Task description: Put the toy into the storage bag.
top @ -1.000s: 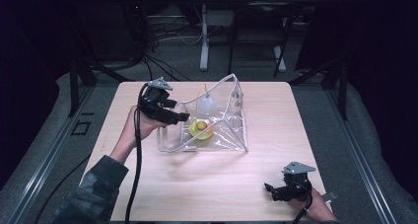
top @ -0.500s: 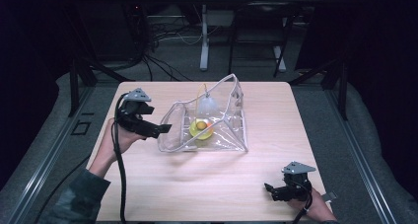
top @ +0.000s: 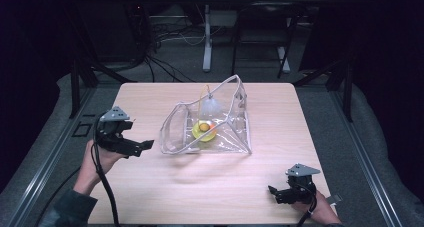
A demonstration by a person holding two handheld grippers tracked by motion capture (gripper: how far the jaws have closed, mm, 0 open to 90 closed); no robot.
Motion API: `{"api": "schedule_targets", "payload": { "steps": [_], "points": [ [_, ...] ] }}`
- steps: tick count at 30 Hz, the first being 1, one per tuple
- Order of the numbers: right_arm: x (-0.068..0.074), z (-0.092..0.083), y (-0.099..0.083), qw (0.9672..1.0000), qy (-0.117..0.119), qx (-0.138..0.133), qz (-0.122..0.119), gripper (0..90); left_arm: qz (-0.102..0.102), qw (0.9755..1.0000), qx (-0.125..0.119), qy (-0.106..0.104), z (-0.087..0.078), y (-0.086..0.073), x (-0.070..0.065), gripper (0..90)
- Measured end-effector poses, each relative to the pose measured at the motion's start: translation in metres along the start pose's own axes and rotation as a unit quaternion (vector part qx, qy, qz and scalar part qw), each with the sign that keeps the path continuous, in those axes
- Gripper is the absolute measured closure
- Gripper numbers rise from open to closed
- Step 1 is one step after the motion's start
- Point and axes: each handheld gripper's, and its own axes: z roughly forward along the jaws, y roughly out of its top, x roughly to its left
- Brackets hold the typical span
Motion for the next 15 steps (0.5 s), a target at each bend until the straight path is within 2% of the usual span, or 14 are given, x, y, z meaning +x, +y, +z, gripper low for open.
{"api": "schedule_targets", "payload": {
  "steps": [8,14,15],
  "points": [
    [0.0,0.0,0.0,1.0,0.0,0.0,0.0,0.0,-0.027,0.9995,0.01,0.012,0.008,-0.039,0.008,0.0],
    [0.0,0.0,0.0,1.0,0.0,0.0,0.0,0.0,-0.04,0.9984,0.037,0.018,0.02,-0.067,0.01,0.0],
    [0.0,0.0,0.0,1.0,0.0,0.001,0.0,0.0,-0.045,0.9982,0.032,0.022,0.022,-0.072,0.009,0.0]
  ]
}}
